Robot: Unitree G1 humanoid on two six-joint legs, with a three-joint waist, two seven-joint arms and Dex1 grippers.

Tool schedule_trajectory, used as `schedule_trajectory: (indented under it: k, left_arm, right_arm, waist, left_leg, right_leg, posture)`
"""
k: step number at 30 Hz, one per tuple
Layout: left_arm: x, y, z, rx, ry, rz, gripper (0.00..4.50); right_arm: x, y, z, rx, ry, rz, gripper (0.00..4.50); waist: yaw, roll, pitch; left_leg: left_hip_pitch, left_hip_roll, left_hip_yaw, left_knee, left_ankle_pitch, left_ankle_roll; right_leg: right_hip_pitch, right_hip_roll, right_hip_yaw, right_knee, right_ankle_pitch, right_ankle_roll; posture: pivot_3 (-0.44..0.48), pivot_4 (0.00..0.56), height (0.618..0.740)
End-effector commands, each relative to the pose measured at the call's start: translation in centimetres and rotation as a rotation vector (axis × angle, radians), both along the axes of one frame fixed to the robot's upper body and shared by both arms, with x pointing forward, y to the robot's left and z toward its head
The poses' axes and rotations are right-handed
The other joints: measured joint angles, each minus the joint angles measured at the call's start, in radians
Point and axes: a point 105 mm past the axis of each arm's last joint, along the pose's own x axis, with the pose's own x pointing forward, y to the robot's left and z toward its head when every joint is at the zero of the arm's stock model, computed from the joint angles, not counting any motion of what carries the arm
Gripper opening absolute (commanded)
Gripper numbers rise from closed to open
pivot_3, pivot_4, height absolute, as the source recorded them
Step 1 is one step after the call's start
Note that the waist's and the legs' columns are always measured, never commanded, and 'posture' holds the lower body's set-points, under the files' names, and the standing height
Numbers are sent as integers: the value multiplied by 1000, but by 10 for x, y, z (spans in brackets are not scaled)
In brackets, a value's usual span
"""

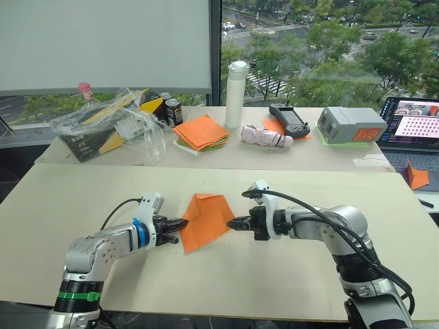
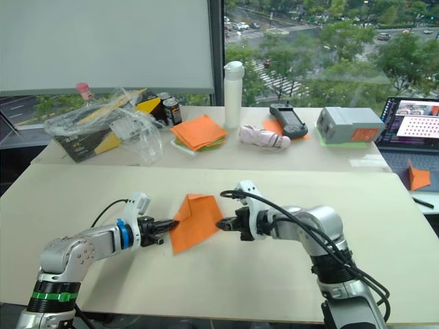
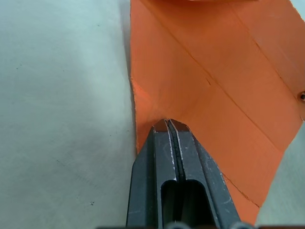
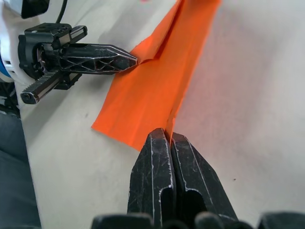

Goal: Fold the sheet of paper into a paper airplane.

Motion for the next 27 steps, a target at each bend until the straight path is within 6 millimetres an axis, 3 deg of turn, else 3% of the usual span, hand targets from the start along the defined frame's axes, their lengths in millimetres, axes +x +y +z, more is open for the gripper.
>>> schedule_trajectory:
  k: [1,13,27]
  left_arm:
    - [-6,7,-22,42,90,35,0]
    - [-6,6,-23,39,90,37,0]
    - [-5,6,-23,37,89,45,0]
  right_arm:
    - [6,5,22,-4,-140,30,29]
    - [15,8,35,-197,-447,91,29]
    - [29,11,30,-352,-580,73,29]
  waist:
    - [0,0,0]
    - [2,0,0]
    - [4,0,0]
  left_leg:
    - [0,0,0,0,0,0]
    - [-1,0,-1,0,0,0]
    - [-1,0,-1,0,0,0]
  right_leg:
    - [0,0,0,0,0,0]
    - [0,0,0,-1,0,0]
    - [0,0,-1,-1,0,0]
  posture:
    - [0,150,740]
    - [0,150,740]
    - [0,150,740]
